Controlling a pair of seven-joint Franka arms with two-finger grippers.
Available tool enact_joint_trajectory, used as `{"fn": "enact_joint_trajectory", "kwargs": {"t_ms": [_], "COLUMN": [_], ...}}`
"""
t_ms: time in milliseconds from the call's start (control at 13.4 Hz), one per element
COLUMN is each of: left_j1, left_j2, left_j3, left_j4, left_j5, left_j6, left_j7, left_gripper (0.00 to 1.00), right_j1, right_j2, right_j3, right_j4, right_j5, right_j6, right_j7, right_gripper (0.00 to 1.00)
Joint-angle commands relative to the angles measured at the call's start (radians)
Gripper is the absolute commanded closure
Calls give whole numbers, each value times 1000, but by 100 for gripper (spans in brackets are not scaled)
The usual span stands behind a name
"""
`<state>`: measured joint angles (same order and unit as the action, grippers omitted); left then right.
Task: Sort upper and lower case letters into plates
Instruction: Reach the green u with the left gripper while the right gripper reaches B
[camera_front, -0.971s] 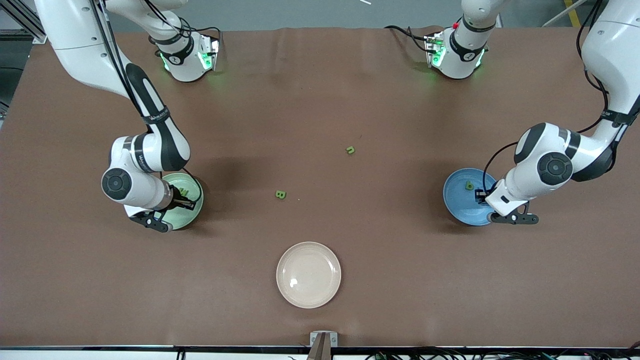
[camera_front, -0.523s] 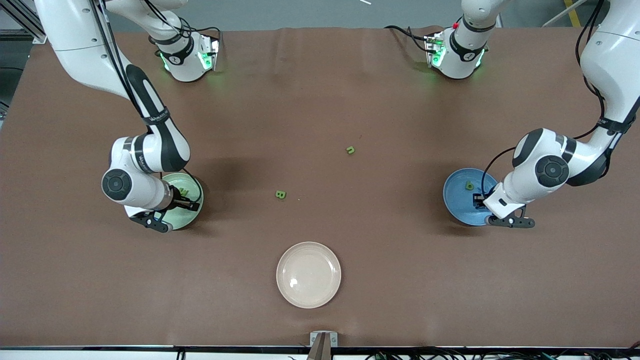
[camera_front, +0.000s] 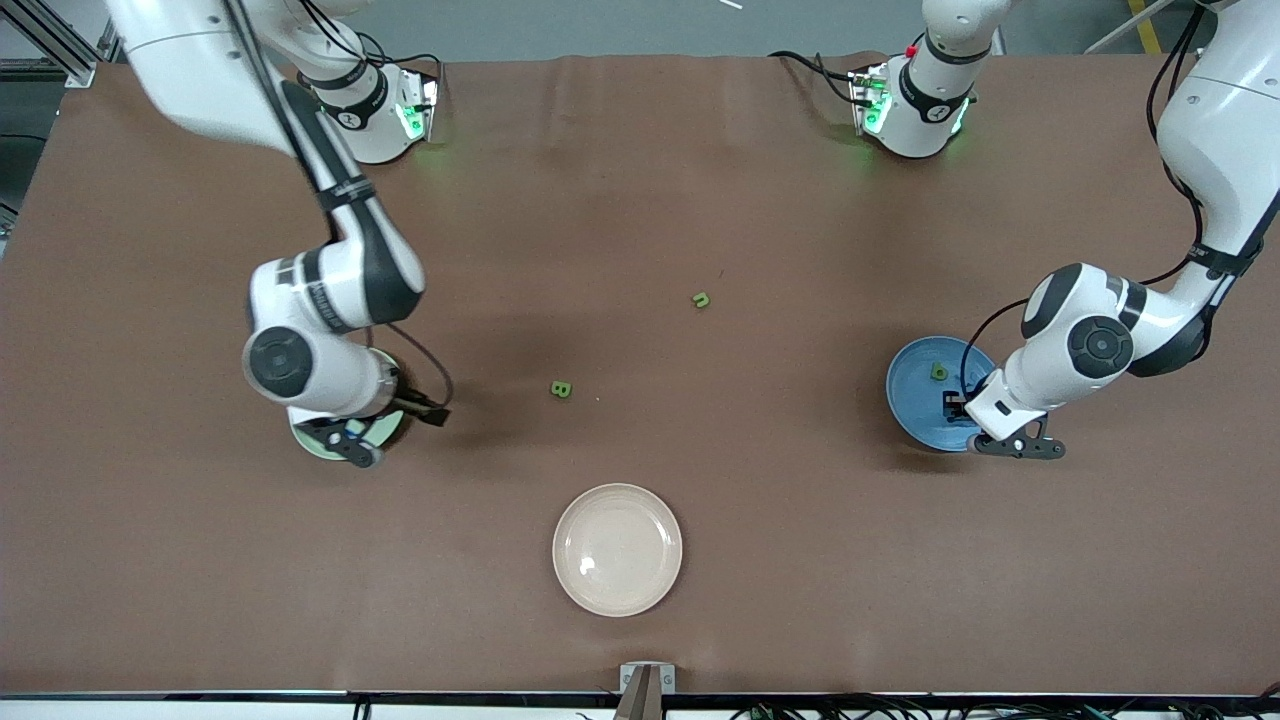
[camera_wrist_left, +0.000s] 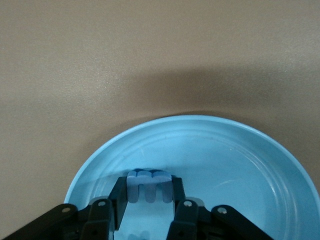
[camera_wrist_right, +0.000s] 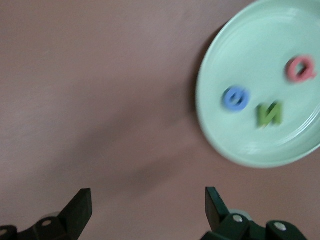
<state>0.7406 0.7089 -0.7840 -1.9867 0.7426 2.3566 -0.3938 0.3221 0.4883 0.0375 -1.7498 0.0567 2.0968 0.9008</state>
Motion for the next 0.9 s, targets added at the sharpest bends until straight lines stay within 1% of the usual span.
{"fn": "enact_joint_trajectory", "kwargs": {"t_ms": [0, 75, 149, 224, 299, 374, 448, 598, 822], "left_j1": [-10, -10, -9, -9, -9, -12, -12, -9, -9], "left_j2": [6, 4, 0, -8, -16, -34, -42, -69, -72], "left_j3": [8, 8, 6, 5, -3, -9, -32, -96, -237], "left_j4": [14, 14, 14, 14, 14, 14, 14, 14, 14], "left_j5": [21, 21, 21, 21, 20, 15, 8, 1, -6], "left_j6": [7, 7, 7, 3, -5, -19, -43, -135, -216], "left_j7": [-3, -11, -22, -23, -25, -31, -46, -114, -348], "left_gripper": [75, 67, 60, 35, 12, 4, 1, 1, 1], "right_j1": [101, 129, 144, 161, 173, 178, 184, 189, 210], "right_j2": [90, 114, 137, 160, 179, 191, 194, 196, 199], "right_j3": [-7, -7, -7, -7, -8, -8, -8, -8, -8], "right_j4": [59, 61, 59, 59, 58, 56, 55, 50, 49], "right_j5": [0, 0, 0, 0, -2, -3, -2, -2, -2], "right_j6": [61, 112, 158, 193, 222, 239, 242, 241, 239], "right_j7": [198, 245, 283, 327, 381, 410, 414, 455, 501], "right_gripper": [0, 0, 0, 0, 0, 0, 0, 0, 7]}}
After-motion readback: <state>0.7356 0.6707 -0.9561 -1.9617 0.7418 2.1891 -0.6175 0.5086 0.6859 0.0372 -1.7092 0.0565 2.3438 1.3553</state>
